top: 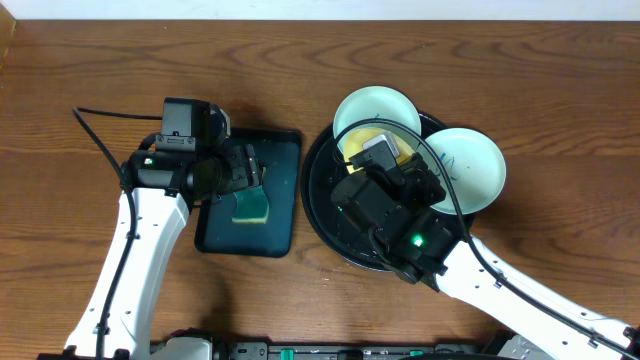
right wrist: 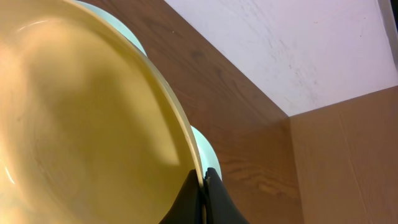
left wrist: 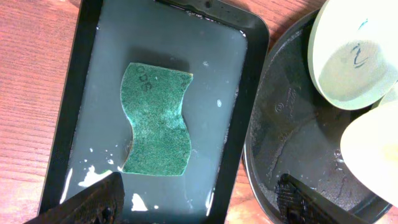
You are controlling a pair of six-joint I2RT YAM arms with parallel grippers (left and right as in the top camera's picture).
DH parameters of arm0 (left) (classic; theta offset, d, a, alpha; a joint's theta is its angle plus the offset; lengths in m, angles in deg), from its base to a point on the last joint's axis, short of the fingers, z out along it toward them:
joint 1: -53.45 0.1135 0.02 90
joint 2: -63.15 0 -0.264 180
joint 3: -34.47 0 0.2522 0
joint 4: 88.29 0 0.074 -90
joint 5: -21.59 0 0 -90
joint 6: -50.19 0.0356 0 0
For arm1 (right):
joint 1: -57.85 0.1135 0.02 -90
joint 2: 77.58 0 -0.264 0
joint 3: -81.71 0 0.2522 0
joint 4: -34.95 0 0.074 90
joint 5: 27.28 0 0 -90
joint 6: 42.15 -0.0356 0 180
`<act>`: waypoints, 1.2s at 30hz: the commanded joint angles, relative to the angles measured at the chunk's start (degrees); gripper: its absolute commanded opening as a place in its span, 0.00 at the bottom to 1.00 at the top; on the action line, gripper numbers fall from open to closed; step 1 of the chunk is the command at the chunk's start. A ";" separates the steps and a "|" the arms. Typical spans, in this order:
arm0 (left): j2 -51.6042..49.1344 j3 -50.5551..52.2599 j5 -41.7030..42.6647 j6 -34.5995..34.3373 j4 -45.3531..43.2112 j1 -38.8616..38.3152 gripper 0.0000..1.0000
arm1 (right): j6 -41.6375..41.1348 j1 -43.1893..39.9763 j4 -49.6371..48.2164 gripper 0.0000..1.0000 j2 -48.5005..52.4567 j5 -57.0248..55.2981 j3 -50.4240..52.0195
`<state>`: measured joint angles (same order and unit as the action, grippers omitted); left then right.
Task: Clean dirty plates on tray and stack at the side
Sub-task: 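Lift the yellow plate off the round tray with the right gripper, then place the yellow plate on the table right of the tray, release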
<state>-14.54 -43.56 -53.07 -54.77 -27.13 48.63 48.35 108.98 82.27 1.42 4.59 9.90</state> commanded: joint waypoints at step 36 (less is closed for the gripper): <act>0.15 -1.20 0.55 0.33 0.15 0.20 0.79 | -16.00 -80.15 7.72 0.01 -0.68 80.65 -1.20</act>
<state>-14.54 -43.56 -53.05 -54.77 -27.11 48.63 35.87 35.74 89.83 -0.87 78.08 9.71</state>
